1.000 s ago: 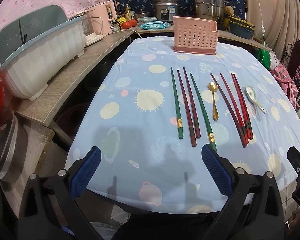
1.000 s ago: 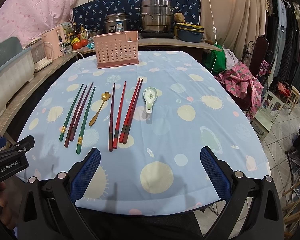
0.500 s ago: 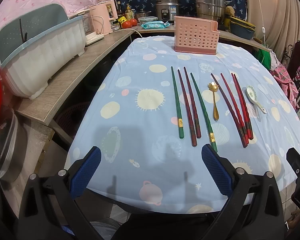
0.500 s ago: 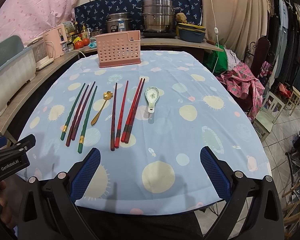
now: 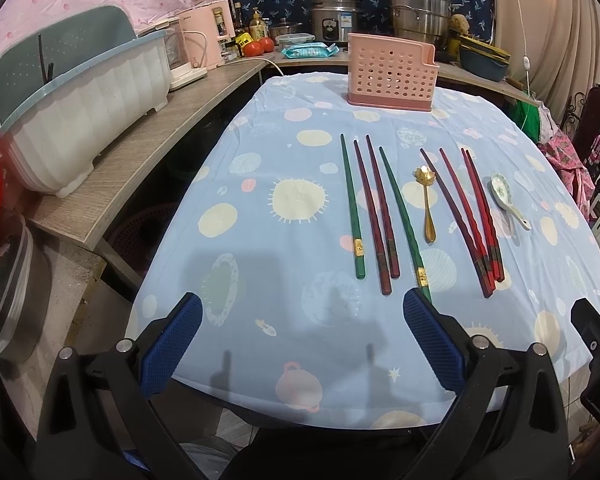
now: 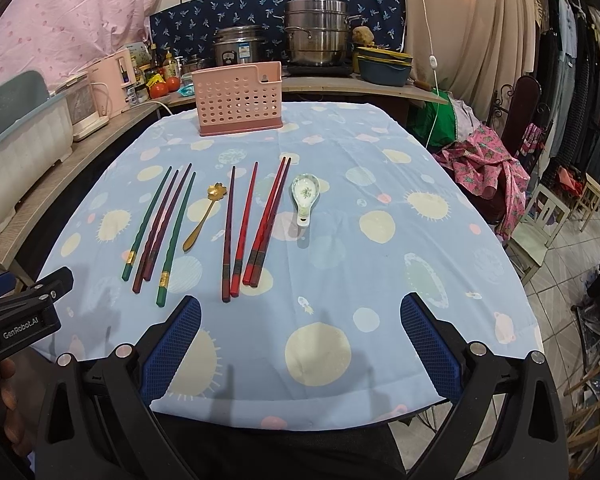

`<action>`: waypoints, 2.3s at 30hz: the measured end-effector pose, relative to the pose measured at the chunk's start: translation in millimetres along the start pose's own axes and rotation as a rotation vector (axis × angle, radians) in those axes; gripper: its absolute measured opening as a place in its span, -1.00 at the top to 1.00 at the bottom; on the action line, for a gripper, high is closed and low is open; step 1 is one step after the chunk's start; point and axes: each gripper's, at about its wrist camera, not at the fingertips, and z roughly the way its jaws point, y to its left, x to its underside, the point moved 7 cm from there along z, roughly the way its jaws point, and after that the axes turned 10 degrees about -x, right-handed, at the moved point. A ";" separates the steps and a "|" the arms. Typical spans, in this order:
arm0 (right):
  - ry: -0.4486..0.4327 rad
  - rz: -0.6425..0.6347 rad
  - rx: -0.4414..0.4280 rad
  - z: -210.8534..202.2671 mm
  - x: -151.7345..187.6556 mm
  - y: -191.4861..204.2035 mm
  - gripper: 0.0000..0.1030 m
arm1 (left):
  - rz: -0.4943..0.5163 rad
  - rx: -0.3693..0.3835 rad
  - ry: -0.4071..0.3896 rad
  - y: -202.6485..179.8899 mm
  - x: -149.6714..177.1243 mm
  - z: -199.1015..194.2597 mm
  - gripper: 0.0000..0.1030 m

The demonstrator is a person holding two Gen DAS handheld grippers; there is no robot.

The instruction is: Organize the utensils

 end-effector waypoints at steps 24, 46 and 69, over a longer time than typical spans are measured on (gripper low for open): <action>0.073 0.044 -0.017 55.0 -15.6 -16.2 -0.87 | -0.020 0.059 0.143 -18.0 -20.4 92.6 -0.86; 0.095 0.151 -0.095 133.9 -66.6 -38.0 -0.15 | 0.009 0.220 0.183 -45.1 -33.0 114.0 0.55; 0.128 0.242 -0.162 168.8 -52.2 -46.7 0.73 | -0.038 0.277 0.198 -50.9 -30.3 114.2 0.85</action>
